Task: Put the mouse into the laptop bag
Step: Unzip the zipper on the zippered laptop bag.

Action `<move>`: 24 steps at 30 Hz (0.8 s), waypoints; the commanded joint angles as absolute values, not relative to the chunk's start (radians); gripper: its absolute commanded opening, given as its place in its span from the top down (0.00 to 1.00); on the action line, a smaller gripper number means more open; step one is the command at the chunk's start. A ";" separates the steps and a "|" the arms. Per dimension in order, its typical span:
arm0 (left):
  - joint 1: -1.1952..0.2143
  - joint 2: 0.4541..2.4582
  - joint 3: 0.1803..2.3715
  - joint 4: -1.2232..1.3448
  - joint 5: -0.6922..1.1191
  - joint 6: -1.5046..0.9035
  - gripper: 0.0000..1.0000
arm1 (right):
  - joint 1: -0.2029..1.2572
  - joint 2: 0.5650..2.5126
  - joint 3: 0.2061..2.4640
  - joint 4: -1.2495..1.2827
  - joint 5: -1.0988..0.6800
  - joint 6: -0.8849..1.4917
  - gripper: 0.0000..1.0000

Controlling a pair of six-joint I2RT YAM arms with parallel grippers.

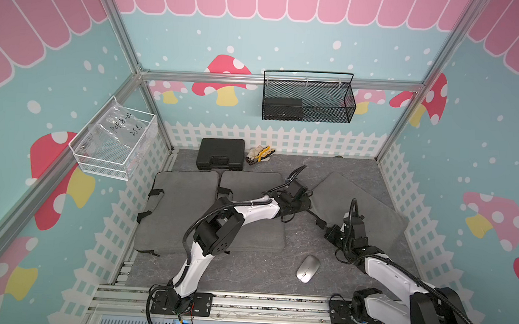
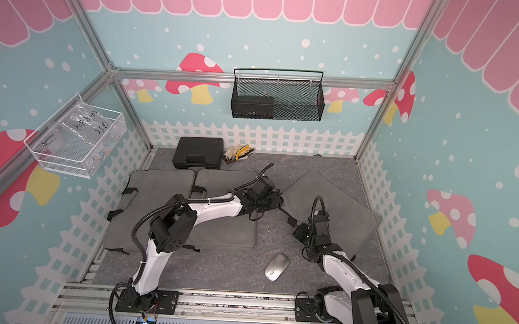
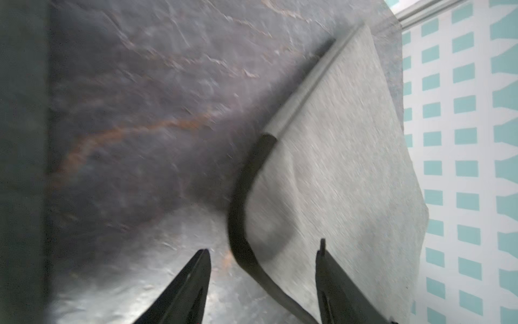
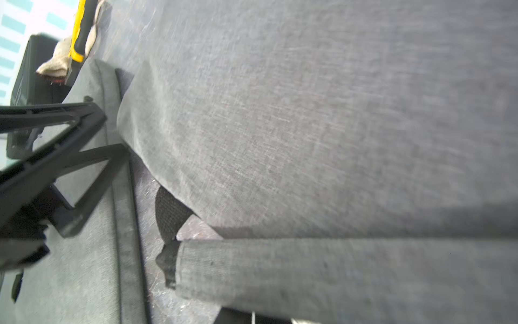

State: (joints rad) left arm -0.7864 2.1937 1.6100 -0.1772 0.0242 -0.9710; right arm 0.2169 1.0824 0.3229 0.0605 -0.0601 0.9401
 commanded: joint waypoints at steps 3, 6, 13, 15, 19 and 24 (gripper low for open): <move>-0.778 2.257 1.699 -0.217 0.093 -0.927 0.34 | 0.210 1.036 0.304 0.024 -0.011 0.951 1.00; -0.776 2.296 1.740 -0.228 0.110 -0.931 0.34 | 0.210 1.032 0.298 0.027 -0.014 0.951 1.00; -0.776 2.381 1.806 -0.192 0.196 -0.965 0.53 | 0.211 1.060 0.310 0.047 -0.059 0.930 1.00; -0.776 2.401 1.826 -0.190 0.212 -0.969 0.66 | 0.212 1.072 0.313 0.061 -0.071 0.926 1.00; -0.776 2.404 1.824 -0.183 0.208 -0.974 0.89 | 0.219 1.120 0.325 0.105 -0.107 0.920 1.00; -0.778 2.388 1.801 -0.160 0.206 -0.976 0.99 | 0.303 1.227 0.401 0.139 -0.107 0.923 1.00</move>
